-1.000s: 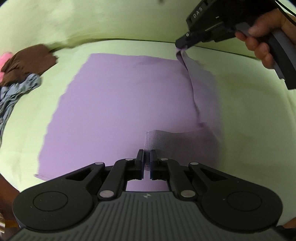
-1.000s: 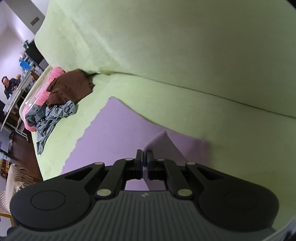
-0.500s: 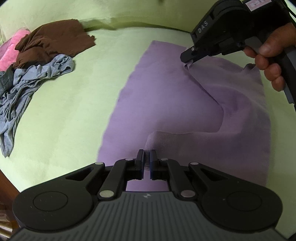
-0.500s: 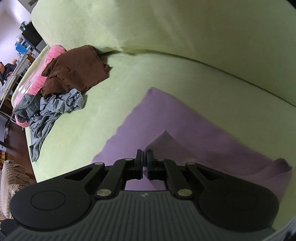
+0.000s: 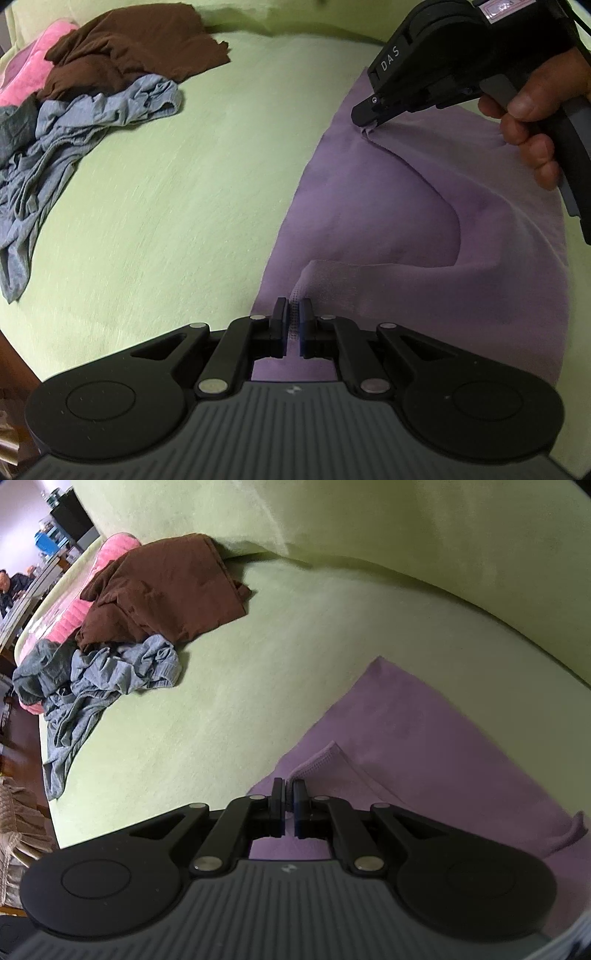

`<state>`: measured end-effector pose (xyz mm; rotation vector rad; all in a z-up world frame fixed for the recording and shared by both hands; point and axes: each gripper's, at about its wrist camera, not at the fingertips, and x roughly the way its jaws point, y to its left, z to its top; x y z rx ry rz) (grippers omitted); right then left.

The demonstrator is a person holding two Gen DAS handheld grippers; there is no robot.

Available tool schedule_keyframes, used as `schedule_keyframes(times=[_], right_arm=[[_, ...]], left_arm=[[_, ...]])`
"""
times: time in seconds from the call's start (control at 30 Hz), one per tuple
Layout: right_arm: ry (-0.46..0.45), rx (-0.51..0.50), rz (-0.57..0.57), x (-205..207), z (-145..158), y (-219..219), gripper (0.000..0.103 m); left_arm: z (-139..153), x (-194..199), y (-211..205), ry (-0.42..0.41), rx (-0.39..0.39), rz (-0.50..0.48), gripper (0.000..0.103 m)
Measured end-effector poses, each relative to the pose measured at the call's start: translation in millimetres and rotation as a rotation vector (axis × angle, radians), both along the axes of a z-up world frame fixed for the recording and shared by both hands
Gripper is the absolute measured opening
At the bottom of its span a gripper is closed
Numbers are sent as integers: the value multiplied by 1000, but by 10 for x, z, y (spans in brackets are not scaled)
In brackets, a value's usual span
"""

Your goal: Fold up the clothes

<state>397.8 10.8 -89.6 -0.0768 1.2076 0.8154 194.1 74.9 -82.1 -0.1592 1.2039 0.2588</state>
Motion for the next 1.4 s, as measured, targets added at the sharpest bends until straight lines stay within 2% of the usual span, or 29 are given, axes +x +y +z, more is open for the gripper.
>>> schedule_keyframes(times=[0.47,0.73,0.9,0.97,1.03,1.07,1.23,1.3,1.33,1.4], right_arm=[[-14,-21,42,-50,-38,211,3],[-23,-43,46,-71,-84,262,4],[-17,-37,57,-85,-90,277,13],[-11,-23,72,-102,-80,298,31],[-11,-13,86,-130,-54,323,42],[-23,-11,89,-151,-24,327,43],[-56,43,71,-203,191,133,42],[-63,45,62,-201,248,9,31],[-62,42,55,-190,248,-34,23],[-43,27,30,-141,172,-143,18]], left_arm=[[-21,14,200,-8,-12,51,3],[-49,53,226,-15,-15,48,4],[-121,61,227,2,-9,57,8],[-126,67,234,7,-8,57,9],[-108,71,244,10,-8,58,11],[-75,61,265,5,-12,65,12],[133,-27,413,-32,0,131,11],[194,-43,446,-59,-39,144,11],[198,-40,443,-61,-42,144,11],[142,22,343,-63,-52,118,11]])
